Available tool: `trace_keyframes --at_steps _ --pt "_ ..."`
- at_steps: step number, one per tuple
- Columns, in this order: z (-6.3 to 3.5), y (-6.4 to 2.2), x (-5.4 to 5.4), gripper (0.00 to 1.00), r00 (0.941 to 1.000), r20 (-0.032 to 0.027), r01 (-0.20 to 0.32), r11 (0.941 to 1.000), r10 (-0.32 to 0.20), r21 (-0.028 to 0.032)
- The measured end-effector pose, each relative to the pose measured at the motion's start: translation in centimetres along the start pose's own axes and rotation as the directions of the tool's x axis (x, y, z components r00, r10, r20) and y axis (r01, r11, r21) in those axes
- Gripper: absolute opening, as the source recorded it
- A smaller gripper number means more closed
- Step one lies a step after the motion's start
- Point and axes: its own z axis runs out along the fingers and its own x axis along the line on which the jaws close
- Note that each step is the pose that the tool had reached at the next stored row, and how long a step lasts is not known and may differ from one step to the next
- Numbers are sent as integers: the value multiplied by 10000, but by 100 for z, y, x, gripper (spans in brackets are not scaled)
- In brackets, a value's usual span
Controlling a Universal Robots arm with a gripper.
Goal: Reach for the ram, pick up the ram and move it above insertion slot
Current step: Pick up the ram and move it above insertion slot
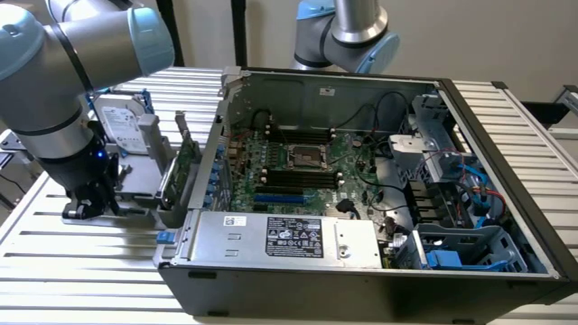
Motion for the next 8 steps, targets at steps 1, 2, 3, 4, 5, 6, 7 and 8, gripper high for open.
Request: trace_keyframes --at_steps 1,2,3,4,5,6,7,8 --pt "-10 0 0 14 10000 0 0 10000 0 0" --pt "-23 1 -1 14 10000 0 0 10000 0 1" --pt "-39 2 -2 14 10000 0 1 10000 -1 0" --pt "-56 3 -3 14 10000 0 0 10000 0 -2" --pt "-73 4 -3 14 10000 0 0 10000 0 -2" --pt "-93 5 -4 14 10000 0 0 10000 0 -3" --pt "-114 6 -5 14 10000 1 0 10000 0 -4" --pt "-136 7 -6 14 10000 0 0 10000 0 -6"
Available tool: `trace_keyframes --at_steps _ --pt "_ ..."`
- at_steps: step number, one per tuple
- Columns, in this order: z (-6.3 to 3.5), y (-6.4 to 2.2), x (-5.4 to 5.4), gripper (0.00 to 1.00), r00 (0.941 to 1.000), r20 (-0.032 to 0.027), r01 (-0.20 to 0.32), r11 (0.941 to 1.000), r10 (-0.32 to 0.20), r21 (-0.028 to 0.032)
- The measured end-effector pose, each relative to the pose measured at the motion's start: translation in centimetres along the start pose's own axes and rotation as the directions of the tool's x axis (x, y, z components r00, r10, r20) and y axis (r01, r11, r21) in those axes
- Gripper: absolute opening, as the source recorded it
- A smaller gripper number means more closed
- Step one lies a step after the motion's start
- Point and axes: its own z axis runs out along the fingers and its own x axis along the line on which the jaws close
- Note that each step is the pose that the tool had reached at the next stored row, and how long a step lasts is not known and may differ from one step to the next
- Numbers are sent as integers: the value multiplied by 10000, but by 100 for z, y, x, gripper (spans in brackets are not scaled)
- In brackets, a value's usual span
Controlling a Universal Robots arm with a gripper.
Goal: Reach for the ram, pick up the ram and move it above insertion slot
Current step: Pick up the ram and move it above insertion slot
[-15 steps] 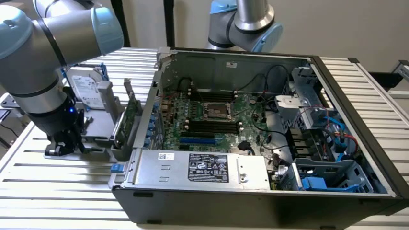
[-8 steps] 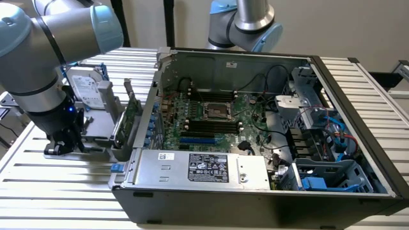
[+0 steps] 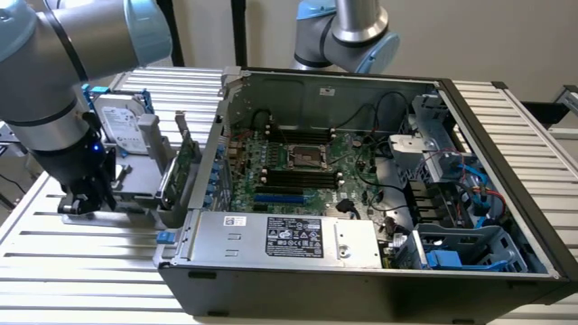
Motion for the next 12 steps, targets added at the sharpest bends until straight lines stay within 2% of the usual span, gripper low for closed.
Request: trace_keyframes --at_steps 7,12 --pt "-224 -8 -10 14 10000 -1 0 10000 0 -31" --pt "-402 -104 -20 14 10000 -5 44 10000 -44 -62"
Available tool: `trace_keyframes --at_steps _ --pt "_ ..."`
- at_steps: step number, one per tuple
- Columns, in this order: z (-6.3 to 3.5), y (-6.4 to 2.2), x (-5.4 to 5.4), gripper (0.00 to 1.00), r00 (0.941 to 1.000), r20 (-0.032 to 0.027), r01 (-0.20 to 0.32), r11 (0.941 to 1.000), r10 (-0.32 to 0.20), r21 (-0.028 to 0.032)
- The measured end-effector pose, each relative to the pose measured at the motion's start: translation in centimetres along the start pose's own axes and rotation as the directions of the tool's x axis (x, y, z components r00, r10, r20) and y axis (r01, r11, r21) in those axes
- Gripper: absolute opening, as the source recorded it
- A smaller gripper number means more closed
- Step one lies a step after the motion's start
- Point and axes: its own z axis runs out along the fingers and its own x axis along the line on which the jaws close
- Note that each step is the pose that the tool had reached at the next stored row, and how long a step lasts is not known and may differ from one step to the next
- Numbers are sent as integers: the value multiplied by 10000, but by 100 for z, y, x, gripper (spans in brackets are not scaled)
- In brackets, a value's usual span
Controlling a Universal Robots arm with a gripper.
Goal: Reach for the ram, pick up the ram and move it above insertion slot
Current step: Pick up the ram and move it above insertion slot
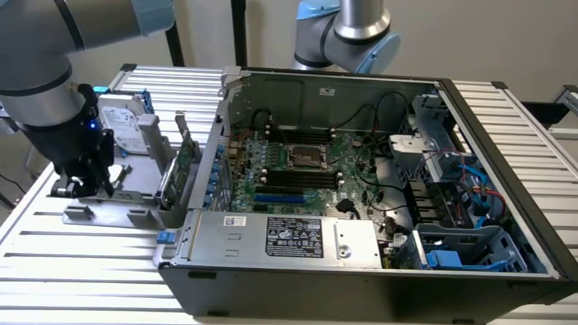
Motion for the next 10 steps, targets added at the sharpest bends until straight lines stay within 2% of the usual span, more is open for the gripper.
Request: trace_keyframes --at_steps 10 --pt "-460 -81 -23 14 9994 -5 344 9994 -344 -15"
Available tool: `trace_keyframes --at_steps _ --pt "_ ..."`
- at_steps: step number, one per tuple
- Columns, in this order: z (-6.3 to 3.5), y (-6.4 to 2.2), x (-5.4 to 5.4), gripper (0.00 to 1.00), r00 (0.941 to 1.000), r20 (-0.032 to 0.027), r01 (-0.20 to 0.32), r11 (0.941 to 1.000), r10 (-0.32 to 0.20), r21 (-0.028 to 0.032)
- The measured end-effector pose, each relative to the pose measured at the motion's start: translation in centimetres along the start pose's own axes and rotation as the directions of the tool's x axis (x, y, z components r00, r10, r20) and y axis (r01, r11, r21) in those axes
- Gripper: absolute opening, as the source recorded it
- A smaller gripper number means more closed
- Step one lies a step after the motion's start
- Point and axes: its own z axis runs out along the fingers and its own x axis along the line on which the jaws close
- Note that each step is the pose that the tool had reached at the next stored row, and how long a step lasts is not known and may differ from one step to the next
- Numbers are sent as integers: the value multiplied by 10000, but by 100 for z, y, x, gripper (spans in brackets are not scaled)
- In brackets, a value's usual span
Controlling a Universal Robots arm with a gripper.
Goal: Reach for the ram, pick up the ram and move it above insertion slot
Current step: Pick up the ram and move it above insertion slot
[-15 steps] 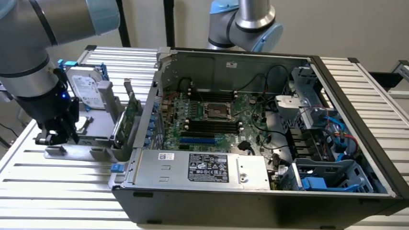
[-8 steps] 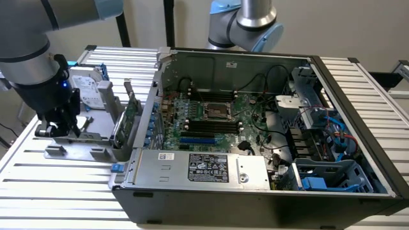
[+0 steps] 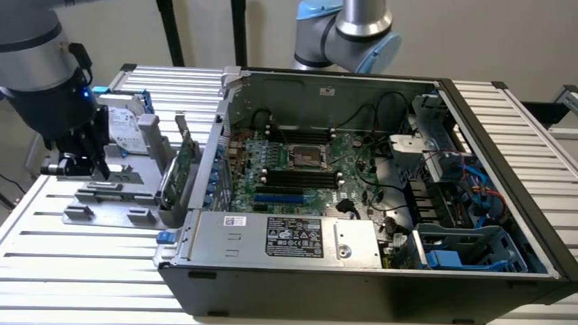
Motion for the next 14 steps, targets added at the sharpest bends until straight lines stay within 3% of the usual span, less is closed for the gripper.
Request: trace_keyframes --at_steps 5,14 --pt "-228 -103 -9 14 9999 0 102 9999 -102 -17" --pt "-569 -490 -19 14 9999 58 111 9999 -111 -89"
